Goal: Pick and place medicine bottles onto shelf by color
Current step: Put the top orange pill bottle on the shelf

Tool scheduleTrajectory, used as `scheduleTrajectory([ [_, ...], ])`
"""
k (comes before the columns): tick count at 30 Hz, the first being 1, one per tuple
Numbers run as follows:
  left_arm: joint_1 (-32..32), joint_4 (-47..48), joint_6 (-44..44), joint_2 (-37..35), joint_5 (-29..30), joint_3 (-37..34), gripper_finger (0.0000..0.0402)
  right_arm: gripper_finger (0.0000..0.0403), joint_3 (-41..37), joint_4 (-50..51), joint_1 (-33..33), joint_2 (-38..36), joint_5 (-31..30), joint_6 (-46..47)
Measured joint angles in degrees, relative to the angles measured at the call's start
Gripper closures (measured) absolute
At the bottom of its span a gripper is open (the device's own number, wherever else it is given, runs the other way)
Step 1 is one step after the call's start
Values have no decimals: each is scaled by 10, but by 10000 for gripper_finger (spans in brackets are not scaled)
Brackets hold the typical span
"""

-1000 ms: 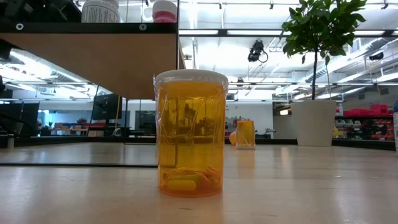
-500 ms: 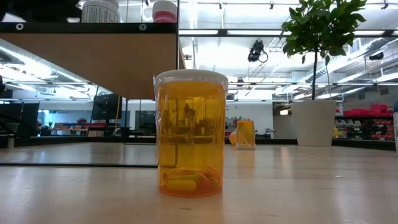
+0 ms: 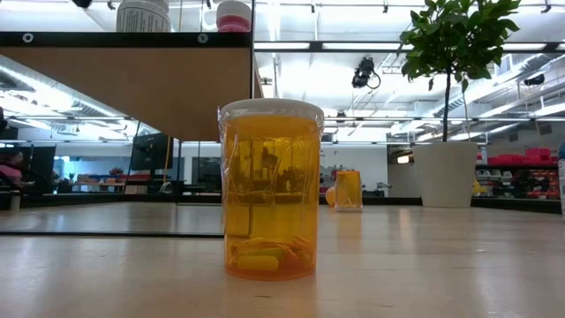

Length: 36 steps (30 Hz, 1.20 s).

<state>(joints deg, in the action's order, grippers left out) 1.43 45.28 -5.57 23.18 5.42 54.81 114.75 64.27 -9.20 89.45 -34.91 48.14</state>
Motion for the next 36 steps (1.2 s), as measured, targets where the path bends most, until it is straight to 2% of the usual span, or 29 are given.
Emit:
scheduleTrajectory([
  [9,0,-16,-55,13,65,52,115,97,0,-12,42,0,-1,44],
  [15,0,-94,-73,58,77,54,115,98,0,1,70,0,11,49],
  [21,-3,-124,-115,124,124,61,116,110,0,64,136,0,112,48],
  [25,-30,-124,-145,175,143,74,116,119,0,121,190,5,179,25],
  [31,-84,-112,-192,254,144,96,116,121,-3,143,247,29,253,-57],
  [36,-104,-109,-211,288,143,111,116,121,-8,161,259,93,306,-135],
])
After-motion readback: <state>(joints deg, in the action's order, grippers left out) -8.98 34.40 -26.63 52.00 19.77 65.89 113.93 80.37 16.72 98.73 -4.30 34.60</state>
